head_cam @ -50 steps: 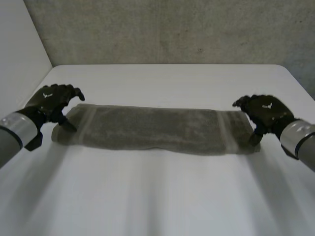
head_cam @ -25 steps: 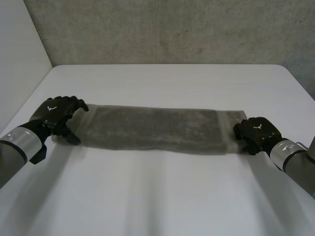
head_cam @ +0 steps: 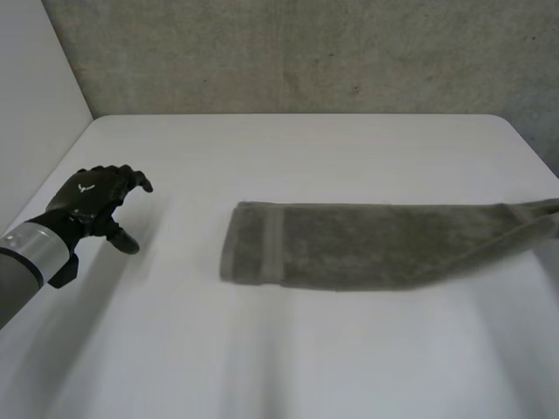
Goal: Fold the towel.
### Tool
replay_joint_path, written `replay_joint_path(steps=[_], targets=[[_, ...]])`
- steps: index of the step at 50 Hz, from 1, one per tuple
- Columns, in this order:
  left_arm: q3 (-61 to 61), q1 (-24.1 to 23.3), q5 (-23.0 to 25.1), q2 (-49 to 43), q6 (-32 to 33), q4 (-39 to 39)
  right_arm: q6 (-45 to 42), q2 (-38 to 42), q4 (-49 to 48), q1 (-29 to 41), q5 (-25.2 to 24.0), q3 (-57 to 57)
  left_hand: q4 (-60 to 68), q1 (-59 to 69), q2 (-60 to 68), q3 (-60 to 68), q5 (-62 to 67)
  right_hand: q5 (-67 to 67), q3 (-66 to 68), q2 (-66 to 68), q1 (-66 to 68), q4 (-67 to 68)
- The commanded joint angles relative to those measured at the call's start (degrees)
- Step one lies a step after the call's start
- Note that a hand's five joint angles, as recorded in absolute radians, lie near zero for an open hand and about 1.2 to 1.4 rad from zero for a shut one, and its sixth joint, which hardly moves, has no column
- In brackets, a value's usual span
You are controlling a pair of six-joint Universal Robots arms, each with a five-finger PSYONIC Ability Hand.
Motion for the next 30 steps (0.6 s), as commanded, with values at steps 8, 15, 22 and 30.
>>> replay_joint_path(steps=[8,15,22,30], targets=[[-0.3,-0.2,0.0,0.3,0.0,0.2,6.4,2.0,3.8,38.1,6.2,-14.1,-3.1,-4.1,-2.9,-3.4,-1.1,4.2,4.9,5.7,5.0,3.7],[-0.6,0.0,0.0,0.3,0.0,0.2,6.0,13.8,2.4,57.3,12.3,-23.4,-3.1,-4.1,-2.9,-3.4,-1.1,4.2,4.9,5.7,5.0,3.7],[-1.3,0.0,0.0,0.4,0.1,0.9,4.9,23.6,2.3,64.6,13.4,-29.0,-3.1,-4.1,-2.9,-3.4,-1.1,4.2,4.9,5.7,5.0,3.7],[-1.3,0.0,0.0,0.3,0.1,1.0,4.0,19.9,2.3,64.8,17.8,-26.8,-3.1,-4.1,-2.9,-3.4,-1.1,-65.8,-65.1,-64.3,-65.0,-66.3]])
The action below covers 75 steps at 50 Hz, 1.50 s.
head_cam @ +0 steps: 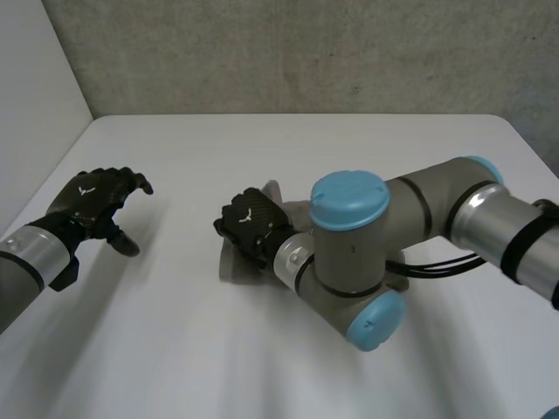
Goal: Fold the towel.
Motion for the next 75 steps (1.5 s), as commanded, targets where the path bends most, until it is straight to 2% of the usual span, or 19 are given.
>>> replay_joint_path(steps=[1,6,8,14,16,17,21,25,27,36,38,40,46,54,57,58,64,71,75], targets=[[0.1,0.0,0.0,0.1,0.0,0.1,-0.4,-4.4,0.1,-0.7,2.3,3.0,-3.3,-4.3,-2.9,-3.6,-1.0,-40.1,-41.5,-39.5,-40.0,-41.4],[0.2,-0.2,0.0,0.0,0.0,0.3,0.3,-11.7,0.0,-3.5,2.4,10.7,-3.6,-4.6,-3.3,-3.9,-1.3,-40.1,-41.5,-39.5,-40.0,-41.4],[0.1,-0.3,0.0,0.0,0.0,0.3,1.5,-17.2,0.1,-7.8,2.4,16.3,-3.6,-4.6,-3.3,-3.9,-1.3,-40.1,-41.5,-39.5,-40.0,-41.4],[0.0,-0.4,0.1,0.0,0.0,0.3,5.8,-23.2,-0.5,-14.4,1.1,25.8,-3.6,-4.6,-3.3,-3.9,-1.3,-40.1,-41.5,-39.5,-40.0,-41.4],[0.0,-0.4,0.0,0.1,0.0,0.3,7.6,-25.1,-2.5,-19.4,-1.7,31.8,-3.6,-4.6,-3.3,-3.9,-1.3,-40.1,-41.5,-39.5,-40.0,-41.4],[0.0,-0.4,0.0,0.1,0.0,0.3,7.6,-25.1,-2.5,-19.4,-1.7,31.8,-3.6,-4.6,-3.3,-3.9,-1.3,-40.1,-41.5,-39.5,-40.0,-41.4],[-0.1,-0.7,0.0,0.1,0.0,0.3,8.5,-26.4,-7.4,-25.4,-8.5,39.8,-3.6,-4.6,-3.3,-3.9,-1.3,-40.1,-41.5,-39.5,-40.0,-41.4],[-0.2,-0.8,0.0,0.1,0.0,0.3,8.5,-26.3,-10.6,-27.8,-11.0,43.3,-3.6,-4.6,-3.3,-3.9,-1.3,-38.2,-39.6,-37.6,-38.1,-39.5],[-0.3,-0.8,0.0,0.1,0.0,0.3,8.5,-25.5,-12.8,-29.0,-11.2,45.4,-3.6,-4.6,-3.3,-3.9,-1.3,-32.1,-33.5,-31.6,-32.1,-33.4],[-0.3,-0.7,0.0,0.1,0.0,0.3,8.5,-22.3,-17.3,-30.8,-11.3,47.4,-3.6,-4.6,-3.3,-3.9,-1.3,-20.7,-22.1,-20.1,-20.6,-22.0],[-0.3,-0.8,0.0,0.1,0.0,0.3,8.4,-22.0,-17.6,-30.8,-11.5,47.4,-3.6,-4.6,-3.3,-3.9,-1.3,-16.1,-17.5,-15.6,-16.1,-17.4],[-0.4,-0.8,0.0,0.1,0.0,0.3,8.3,-21.1,-17.9,-30.9,-11.4,47.0,-3.6,-4.6,-3.3,-3.9,-1.3,-3.1,-4.5,-2.5,-3.0,-4.4],[-0.8,-0.9,0.0,0.2,0.0,0.3,8.1,-20.8,-17.9,-31.1,-10.5,46.9,-3.6,-4.6,-3.3,-3.9,-1.3,4.7,3.3,5.3,4.8,3.4],[-1.0,-0.8,0.1,0.4,0.0,0.3,7.3,-21.8,-16.5,-34.7,-10.3,48.4,-3.6,-4.6,-3.3,-3.9,-1.3,6.9,5.5,7.5,7.0,5.6],[-1.0,-0.8,0.1,0.4,0.0,0.3,7.2,-22.3,-16.5,-35.4,-10.7,49.4,-3.6,-4.6,-3.3,-3.9,-1.3,17.2,15.8,17.7,17.3,15.9],[-1.0,-0.9,0.1,0.4,0.0,0.3,7.1,-22.8,-16.3,-35.9,-10.6,49.6,-3.6,-4.6,-3.3,-3.9,-1.3,27.8,26.4,28.4,27.9,26.5],[-1.0,-0.9,0.0,1.1,0.0,0.3,4.2,-28.0,-12.5,-36.9,-11.0,48.1,-3.8,-4.8,-3.4,-4.1,-1.5,29.9,28.5,30.5,30.0,28.6],[1.0,-1.1,-0.1,2.2,-0.6,0.3,-0.5,-31.4,-2.4,-34.3,-10.9,40.1,-5.1,-6.1,-4.8,-5.4,-2.8,29.9,28.5,30.5,30.0,28.6],[4.0,-3.2,-0.3,3.2,-4.6,0.3,-0.9,-27.5,3.3,-23.1,-10.0,31.3,-5.8,-6.8,-5.4,-6.1,-3.5,29.9,28.5,30.5,30.0,28.6]])
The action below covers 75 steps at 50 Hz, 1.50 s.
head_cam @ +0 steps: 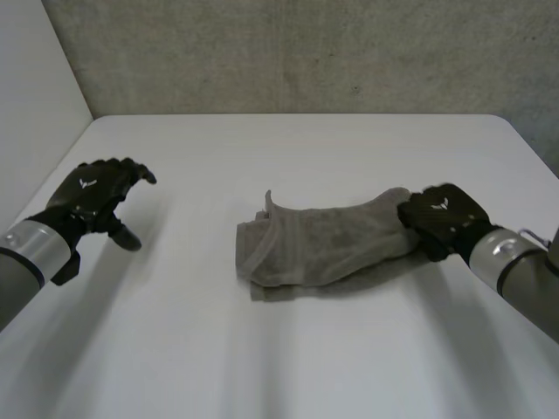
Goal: Fold the towel.
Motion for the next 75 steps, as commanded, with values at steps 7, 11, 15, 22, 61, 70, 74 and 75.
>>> replay_joint_path(steps=[7,11,15,22,61,70,74,75], targets=[[7.7,-3.6,-0.8,3.1,-9.5,-0.1,-2.1,11.0,11.3,23.7,2.6,-23.4,-4.6,-5.1,-3.8,-4.3,-2.0,4.4,4.0,8.7,6.9,3.7],[10.3,-4.8,-0.9,3.9,-11.4,-0.3,-1.8,18.9,11.5,29.4,4.3,-31.6,-4.8,-5.2,-4.0,-4.4,-2.2,4.4,4.0,8.7,6.9,3.7],[11.3,-5.6,-1.0,3.9,-11.7,-0.3,-1.7,23.3,11.4,32.8,5.6,-35.3,-4.8,-5.2,-4.0,-4.4,-2.2,4.4,4.0,8.7,6.9,3.7],[11.9,-6.6,-2.6,3.2,-11.8,-0.3,-1.4,29.2,10.2,34.7,10.1,-38.4,-4.9,-5.4,-4.2,-4.6,-2.3,-1.9,-2.3,2.5,0.6,-2.6],[27.3,-33.1,-13.3,-19.9,-19.7,-6.0,39.7,2.0,4.0,7.1,3.6,-8.7,-4.8,-5.2,-4.0,-4.4,-2.2,-65.6,-66.0,-61.3,-63.1,-66.3],[28.9,-33.2,-15.5,-27.2,-16.6,-5.4,42.9,8.2,3.1,8.1,4.7,-13.1,-4.4,-4.9,-3.7,-4.1,-1.8,-65.6,-66.0,-61.3,-63.1,-66.3],[29.3,-32.6,-16.4,-29.4,-12.8,-5.4,45.8,12.4,2.0,11.1,6.2,-15.9,-4.4,-4.9,-3.7,-4.1,-1.8,-65.6,-66.0,-61.3,-63.1,-66.3],[29.2,-32.5,-17.0,-29.9,-11.2,-5.4,45.8,12.4,2.0,11.1,6.2,-15.9,-4.4,-4.9,-3.7,-4.1,-1.8,-65.6,-66.0,-61.3,-63.1,-66.3]])
